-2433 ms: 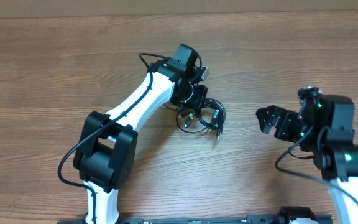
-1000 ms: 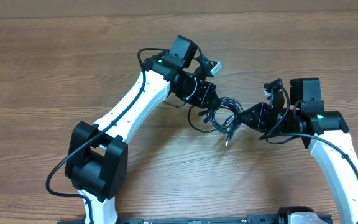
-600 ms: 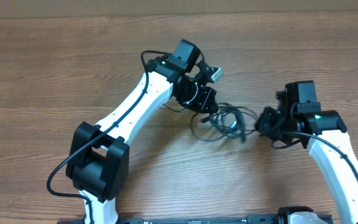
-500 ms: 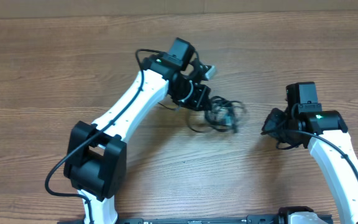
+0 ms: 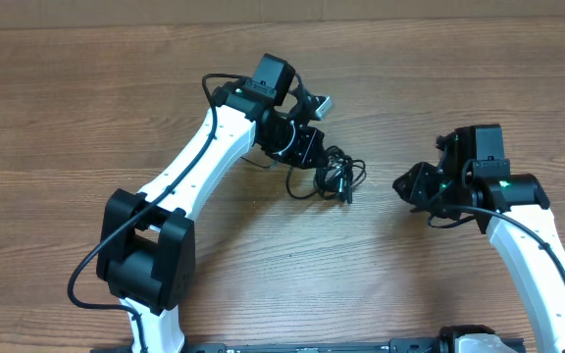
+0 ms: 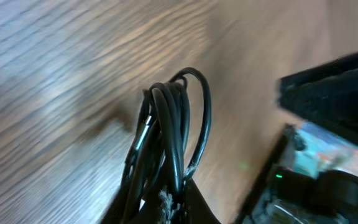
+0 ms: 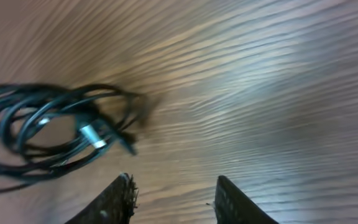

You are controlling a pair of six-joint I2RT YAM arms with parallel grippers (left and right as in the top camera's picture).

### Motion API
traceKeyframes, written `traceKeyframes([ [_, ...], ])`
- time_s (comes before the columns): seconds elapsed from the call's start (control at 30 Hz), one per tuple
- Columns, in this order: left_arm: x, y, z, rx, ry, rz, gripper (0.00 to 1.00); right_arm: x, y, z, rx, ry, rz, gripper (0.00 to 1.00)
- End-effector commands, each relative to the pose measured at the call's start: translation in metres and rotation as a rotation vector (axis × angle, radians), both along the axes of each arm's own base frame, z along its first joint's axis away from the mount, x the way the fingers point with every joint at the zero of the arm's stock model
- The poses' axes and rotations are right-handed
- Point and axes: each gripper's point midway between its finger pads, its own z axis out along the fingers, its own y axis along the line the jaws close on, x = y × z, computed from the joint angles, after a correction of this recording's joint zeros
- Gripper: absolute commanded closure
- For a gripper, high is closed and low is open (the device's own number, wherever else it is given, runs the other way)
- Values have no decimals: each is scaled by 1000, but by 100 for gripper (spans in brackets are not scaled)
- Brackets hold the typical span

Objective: Untangle cables

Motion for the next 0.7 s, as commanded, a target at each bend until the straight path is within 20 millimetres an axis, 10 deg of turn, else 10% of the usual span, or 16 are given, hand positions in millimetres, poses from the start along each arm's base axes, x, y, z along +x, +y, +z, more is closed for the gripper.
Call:
traceKeyframes([
  [0.0, -15, -24, 51, -237, -14, -113, 96, 4, 15, 14, 62, -50, 89, 59],
  [0.67, -38, -47, 75, -382, 64, -185, 96, 7, 29, 23, 148, -82, 129, 59],
])
